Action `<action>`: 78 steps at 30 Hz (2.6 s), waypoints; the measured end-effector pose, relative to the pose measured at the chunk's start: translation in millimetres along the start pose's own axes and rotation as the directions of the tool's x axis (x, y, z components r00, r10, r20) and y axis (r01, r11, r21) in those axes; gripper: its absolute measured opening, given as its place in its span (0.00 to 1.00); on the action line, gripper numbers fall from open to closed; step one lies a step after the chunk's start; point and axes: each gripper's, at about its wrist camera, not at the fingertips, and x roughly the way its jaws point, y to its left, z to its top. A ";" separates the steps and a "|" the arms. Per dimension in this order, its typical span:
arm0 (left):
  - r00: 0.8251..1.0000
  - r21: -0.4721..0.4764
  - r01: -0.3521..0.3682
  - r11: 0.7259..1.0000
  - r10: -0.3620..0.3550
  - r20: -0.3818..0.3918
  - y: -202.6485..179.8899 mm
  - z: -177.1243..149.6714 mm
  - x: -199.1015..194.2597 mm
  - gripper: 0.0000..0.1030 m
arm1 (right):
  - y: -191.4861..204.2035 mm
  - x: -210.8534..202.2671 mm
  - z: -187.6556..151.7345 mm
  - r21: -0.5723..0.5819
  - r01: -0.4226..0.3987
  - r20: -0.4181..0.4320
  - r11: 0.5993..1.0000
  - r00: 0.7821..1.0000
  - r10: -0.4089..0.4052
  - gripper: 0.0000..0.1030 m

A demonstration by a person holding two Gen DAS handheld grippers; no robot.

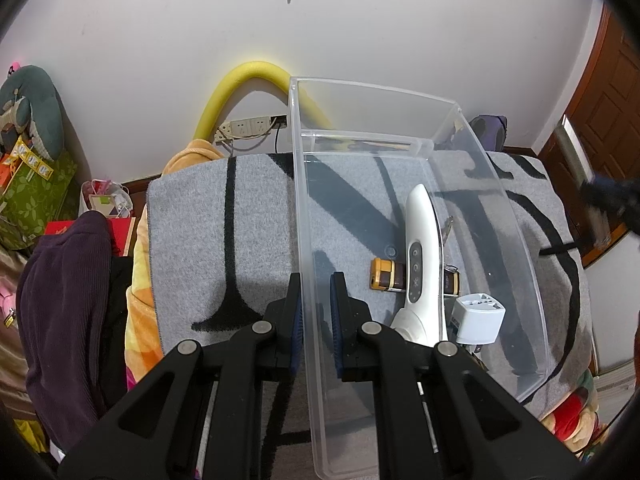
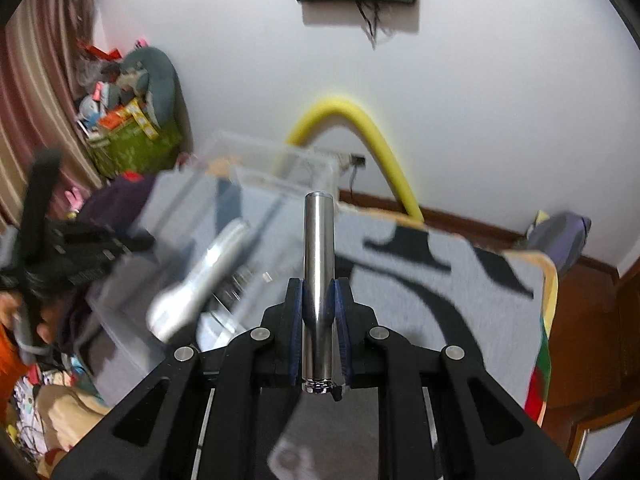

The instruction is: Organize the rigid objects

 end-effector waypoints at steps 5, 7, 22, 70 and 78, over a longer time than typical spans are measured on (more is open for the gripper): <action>1.000 -0.004 0.005 1.000 -0.005 0.002 0.1 0.1 0.1 0.10 | 21.2 -14.6 28.9 -0.031 -0.043 0.067 0.999 0.997 0.045 0.14; 1.000 -0.005 0.007 1.000 -0.007 0.002 0.2 0.4 0.1 0.10 | 31.2 -15.5 37.3 -0.045 -0.058 0.088 0.997 0.994 0.061 0.14; 1.000 -0.010 0.022 1.000 -0.021 0.009 2.1 -1.1 -0.5 0.10 | 90.4 70.5 64.2 -0.024 -0.205 -0.054 0.979 0.978 0.203 0.14; 0.991 0.026 0.008 1.000 -0.012 0.136 -10.2 -11.2 -62.2 0.32 | 64.9 1.1 8.7 -0.093 0.008 0.092 0.996 0.996 0.000 0.77; 0.968 0.062 -0.032 0.998 0.015 0.251 -30.4 -26.9 -92.5 0.61 | 59.4 -9.8 -6.2 -0.076 0.007 0.110 0.997 0.994 0.001 0.78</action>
